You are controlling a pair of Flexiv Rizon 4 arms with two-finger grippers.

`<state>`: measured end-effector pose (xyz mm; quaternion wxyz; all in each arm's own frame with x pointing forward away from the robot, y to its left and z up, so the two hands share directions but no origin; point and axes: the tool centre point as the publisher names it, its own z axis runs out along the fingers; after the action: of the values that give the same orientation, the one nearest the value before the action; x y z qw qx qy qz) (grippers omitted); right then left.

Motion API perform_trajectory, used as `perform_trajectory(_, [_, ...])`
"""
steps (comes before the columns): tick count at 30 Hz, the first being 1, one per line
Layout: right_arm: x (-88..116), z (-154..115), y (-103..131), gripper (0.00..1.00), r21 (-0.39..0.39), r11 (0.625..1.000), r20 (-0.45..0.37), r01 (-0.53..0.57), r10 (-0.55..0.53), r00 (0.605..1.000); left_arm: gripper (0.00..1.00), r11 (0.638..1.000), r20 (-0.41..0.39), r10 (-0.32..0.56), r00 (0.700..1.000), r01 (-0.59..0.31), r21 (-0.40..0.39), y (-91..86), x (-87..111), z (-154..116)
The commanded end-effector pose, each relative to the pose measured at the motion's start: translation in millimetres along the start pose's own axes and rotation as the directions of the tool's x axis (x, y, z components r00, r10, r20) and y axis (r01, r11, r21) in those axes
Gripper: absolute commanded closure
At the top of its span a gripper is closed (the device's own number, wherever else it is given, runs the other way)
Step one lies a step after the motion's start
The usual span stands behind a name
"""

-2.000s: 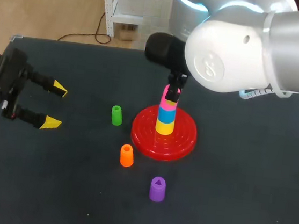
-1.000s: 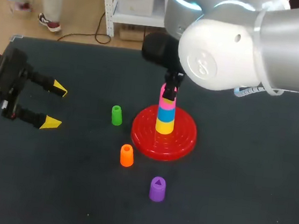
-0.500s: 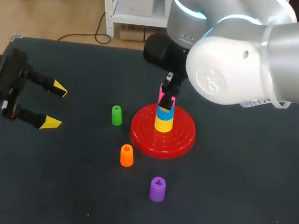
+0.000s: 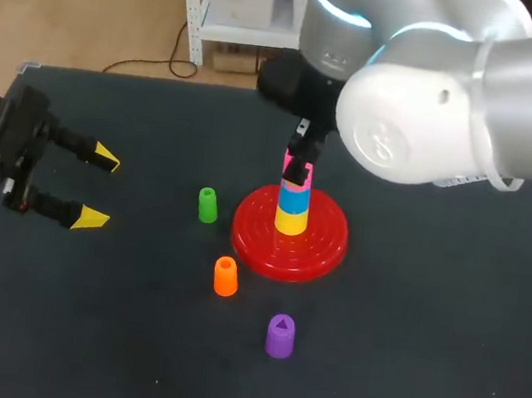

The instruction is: Pick up and stack the cylinders on the red base in this order: pink,purple,orange,green

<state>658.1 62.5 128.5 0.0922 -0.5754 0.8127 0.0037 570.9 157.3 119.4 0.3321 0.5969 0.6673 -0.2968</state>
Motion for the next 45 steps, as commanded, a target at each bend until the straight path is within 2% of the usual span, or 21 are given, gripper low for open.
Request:
perform_trajectory(1, [8.4, -13.5, -2.4, 0.0, 0.017, 1.0, 0.022, -0.013, 0.012, 1.0, 0.0, 1.0, 0.004, 0.003, 1.0, -0.003, -0.003, -0.6, 1.4, 0.5])
perform_trajectory(10, [25.9, -41.8, 0.7, 0.0, 0.061, 0.998, 0.058, -0.033, 0.029, 0.998, 0.0, 1.0, 0.004, 0.003, 1.0, -0.003, -0.003, -0.6, 1.4, 0.5])
perform_trajectory(18, [51.5, -58.1, 21.8, 0.0, 0.06, 0.998, 0.073, -0.026, 0.021, 0.997, 0.0, 1.0, 0.004, 0.003, 1.0, -0.003, -0.003, -0.6, 1.4, 0.5])
perform_trajectory(24, [74.5, -66.6, 47.3, 0.0, 0.054, 0.999, 0.095, -0.004, -0.002, 0.996, 0.0, 1.0, 0.004, 0.003, 1.0, -0.003, -0.003, -0.6, 1.4, 0.5])
perform_trajectory(25, [82.7, -65.1, 57.7, 0.0, 0.047, 0.999, 0.092, 0.011, -0.016, 0.996, 0.0, 1.0, 0.004, 0.003, 1.0, -0.003, -0.003, -0.6, 1.4, 0.5])
perform_trajectory(33, [110.8, -67.2, 97.6, 0.0, 0.022, 0.995, 0.105, 0.098, -0.1, 0.989, 0.0, 1.0, 0.004, 0.003, 1.0, -0.003, -0.003, -0.6, 1.4, 0.5])
perform_trajectory(42, [121.6, -60.4, 135.0, 0.0, 0.033, 0.98, 0.118, 0.197, -0.2, 0.973, 0.0, 1.0, 0.004, 0.003, 1.0, -0.003, -0.003, -0.6, 1.4, 0.5])
perform_trajectory(45, [124.4, -57.1, 145.4, 0.0, 0.018, 0.981, 0.136, 0.195, -0.195, 0.971, 0.0, 1.0, 0.004, 0.003, 1.0, -0.003, -0.003, -0.6, 1.4, 0.5])
